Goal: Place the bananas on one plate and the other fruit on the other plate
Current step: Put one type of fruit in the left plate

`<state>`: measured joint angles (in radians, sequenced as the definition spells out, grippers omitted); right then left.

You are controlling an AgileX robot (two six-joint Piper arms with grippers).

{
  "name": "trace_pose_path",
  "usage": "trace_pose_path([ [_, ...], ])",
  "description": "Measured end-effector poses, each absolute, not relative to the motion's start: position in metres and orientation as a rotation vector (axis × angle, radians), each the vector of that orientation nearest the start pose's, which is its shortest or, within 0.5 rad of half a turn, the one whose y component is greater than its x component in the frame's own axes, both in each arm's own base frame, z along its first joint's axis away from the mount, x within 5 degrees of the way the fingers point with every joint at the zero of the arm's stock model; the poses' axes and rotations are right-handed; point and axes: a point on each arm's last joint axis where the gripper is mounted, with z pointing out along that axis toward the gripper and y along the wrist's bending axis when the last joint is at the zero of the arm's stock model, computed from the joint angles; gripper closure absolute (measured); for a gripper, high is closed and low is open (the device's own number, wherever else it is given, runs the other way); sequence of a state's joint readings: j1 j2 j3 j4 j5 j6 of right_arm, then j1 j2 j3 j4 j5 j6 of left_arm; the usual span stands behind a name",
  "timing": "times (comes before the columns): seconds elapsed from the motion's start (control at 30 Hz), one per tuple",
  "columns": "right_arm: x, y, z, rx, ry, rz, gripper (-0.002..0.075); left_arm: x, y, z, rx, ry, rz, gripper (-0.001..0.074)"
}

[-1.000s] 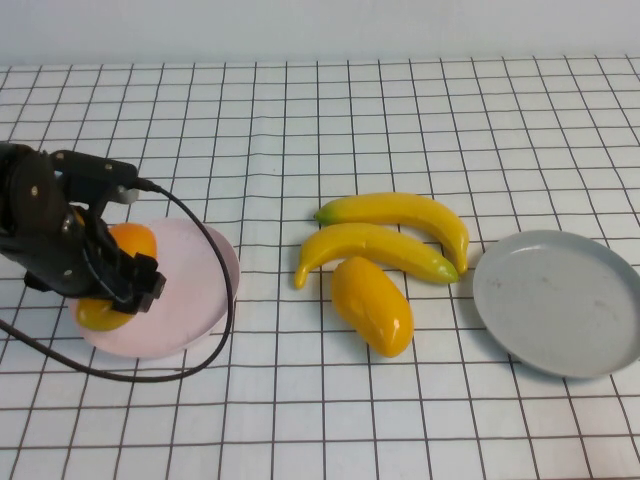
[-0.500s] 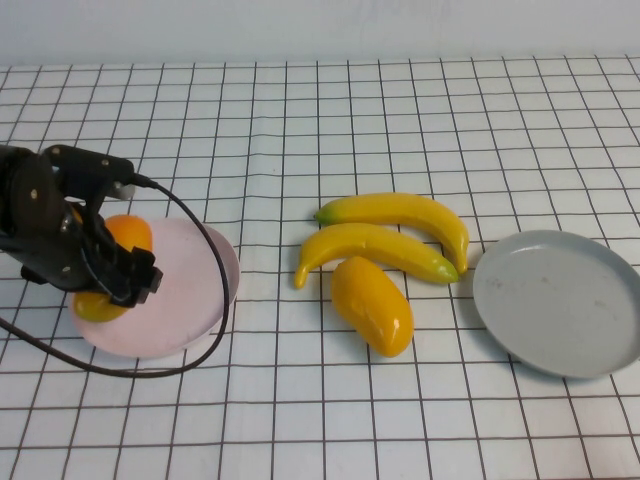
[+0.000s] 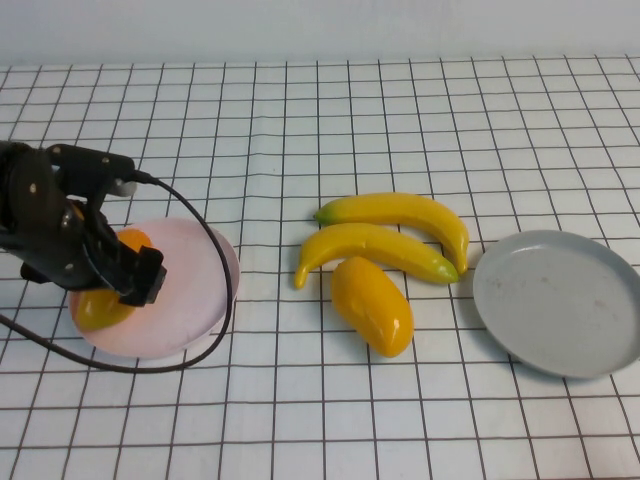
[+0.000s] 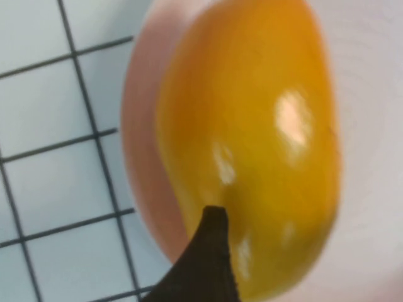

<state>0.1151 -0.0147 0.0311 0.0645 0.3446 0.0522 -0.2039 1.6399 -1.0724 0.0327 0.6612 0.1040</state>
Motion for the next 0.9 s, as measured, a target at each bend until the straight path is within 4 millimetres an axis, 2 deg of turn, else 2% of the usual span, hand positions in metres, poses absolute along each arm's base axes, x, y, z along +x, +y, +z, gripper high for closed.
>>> trace_pose_path([
  [0.1, 0.053, 0.008, 0.172, -0.017, 1.848, 0.179, 0.0742, 0.323, -0.071, 0.233, 0.475, 2.692, -0.07, 0.0066],
  [0.17, 0.053, 0.008, 0.172, -0.017, 1.848, 0.179, 0.0742, 0.324, -0.083, 0.244, 0.575, 2.675, -0.139, 0.0066],
  [0.27, 0.053, 0.008, 0.172, -0.017, 1.848, 0.179, 0.0742, 0.324, -0.111, 0.265, 0.866, 2.56, -0.204, 0.0066],
  [0.37, 0.053, 0.008, 0.172, -0.017, 1.848, 0.179, 0.0743, 0.318, -0.142, 0.283, 1.206, 2.357, -0.189, 0.0066],
  [0.5, 0.053, 0.008, 0.172, -0.017, 1.848, 0.179, 0.0742, 0.303, -0.18, 0.29, 1.665, 1.994, -0.117, 0.0066],
  [0.6, 0.053, 0.008, 0.172, -0.017, 1.848, 0.179, 0.0742, 0.294, -0.201, 0.284, 1.934, 1.735, -0.083, 0.0066],
  [0.7, 0.053, 0.008, 0.172, -0.017, 1.848, 0.179, 0.0742, 0.289, -0.218, 0.273, 2.098, 1.566, -0.093, 0.0066],
  [0.9, 0.053, 0.008, 0.172, -0.017, 1.848, 0.179, 0.0742, 0.294, -0.236, 0.236, 2.276, 1.414, -0.116, 0.0066],
])
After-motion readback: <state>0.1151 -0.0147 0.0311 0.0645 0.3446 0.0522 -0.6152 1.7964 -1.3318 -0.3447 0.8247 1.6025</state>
